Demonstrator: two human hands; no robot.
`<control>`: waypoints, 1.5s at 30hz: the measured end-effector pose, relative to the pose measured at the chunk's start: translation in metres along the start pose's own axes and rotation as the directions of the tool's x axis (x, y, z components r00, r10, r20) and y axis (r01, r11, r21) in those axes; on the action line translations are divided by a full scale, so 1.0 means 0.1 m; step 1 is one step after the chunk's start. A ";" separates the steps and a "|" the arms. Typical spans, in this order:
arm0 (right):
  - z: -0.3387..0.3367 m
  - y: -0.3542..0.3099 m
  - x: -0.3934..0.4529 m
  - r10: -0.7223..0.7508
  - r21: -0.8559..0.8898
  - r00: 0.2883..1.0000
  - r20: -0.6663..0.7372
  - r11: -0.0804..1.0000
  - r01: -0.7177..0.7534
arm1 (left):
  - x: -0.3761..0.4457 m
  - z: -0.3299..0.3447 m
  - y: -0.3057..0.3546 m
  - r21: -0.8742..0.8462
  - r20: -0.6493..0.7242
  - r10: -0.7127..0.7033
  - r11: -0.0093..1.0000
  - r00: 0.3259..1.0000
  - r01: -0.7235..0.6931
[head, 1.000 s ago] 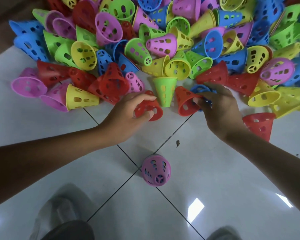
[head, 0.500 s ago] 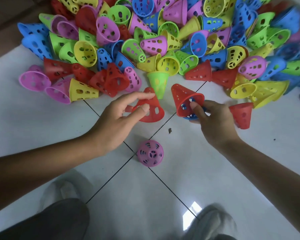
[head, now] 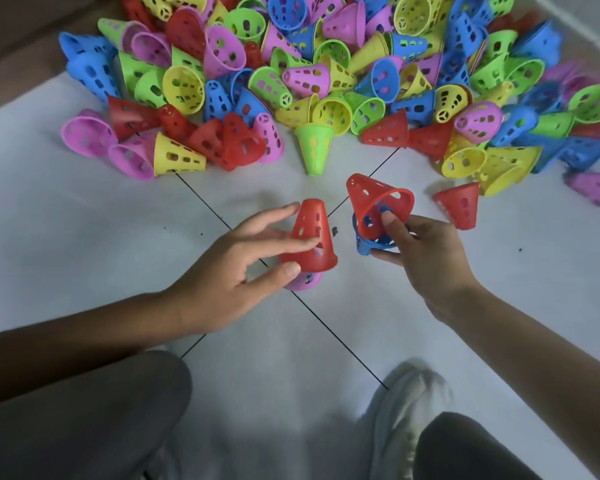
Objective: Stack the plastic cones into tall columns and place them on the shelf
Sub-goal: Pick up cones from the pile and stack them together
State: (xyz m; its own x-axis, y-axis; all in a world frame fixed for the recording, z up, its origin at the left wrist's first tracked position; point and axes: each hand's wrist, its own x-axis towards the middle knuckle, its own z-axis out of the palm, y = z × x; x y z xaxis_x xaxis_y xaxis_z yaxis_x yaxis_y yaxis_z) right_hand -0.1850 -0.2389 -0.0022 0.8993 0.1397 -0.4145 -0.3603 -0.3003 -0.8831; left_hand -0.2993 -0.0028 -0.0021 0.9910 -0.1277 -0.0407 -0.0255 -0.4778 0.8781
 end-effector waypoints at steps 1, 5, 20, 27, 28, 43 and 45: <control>0.00 0.01 -0.04 0.005 0.001 1.000 0.001 1.000 -0.005 | -0.03 0.01 -0.01 0.021 0.017 -0.001 1.000 1.000 0.000; -0.02 0.02 -0.18 0.012 -0.021 1.000 -0.002 1.000 -0.012 | -0.12 0.03 -0.03 0.045 0.063 -0.011 0.999 0.998 0.009; 0.03 0.13 -0.50 -0.041 -0.192 0.995 0.089 0.980 0.058 | -0.22 0.04 0.08 0.114 -0.096 -0.026 0.993 0.995 0.037; 0.04 0.14 -0.49 -0.003 -0.196 0.989 0.151 0.980 0.033 | -0.17 0.01 0.12 0.041 -0.190 -0.085 0.995 0.978 0.095; 0.04 0.10 -0.48 -0.008 -0.192 0.989 0.150 0.981 0.037 | -0.15 0.01 0.13 0.035 -0.184 -0.092 0.994 0.979 0.100; 0.09 -0.09 -0.64 -0.055 -0.260 0.931 0.360 0.953 0.157 | 0.08 -0.16 0.20 0.239 -0.037 0.109 0.966 0.993 -0.097; 0.09 -0.13 -0.66 -0.045 -0.198 0.920 0.389 0.971 0.131 | 0.05 -0.18 0.17 0.237 -0.074 0.085 0.969 0.994 -0.065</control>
State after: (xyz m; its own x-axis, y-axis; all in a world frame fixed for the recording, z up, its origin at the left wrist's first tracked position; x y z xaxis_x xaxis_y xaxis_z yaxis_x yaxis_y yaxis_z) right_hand -0.2425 -0.2355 0.0344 0.7471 0.5094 -0.4271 -0.1827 -0.4604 -0.8687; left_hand -0.2922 0.0036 0.0215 0.9922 -0.1036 0.0693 -0.1207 -0.6604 0.7412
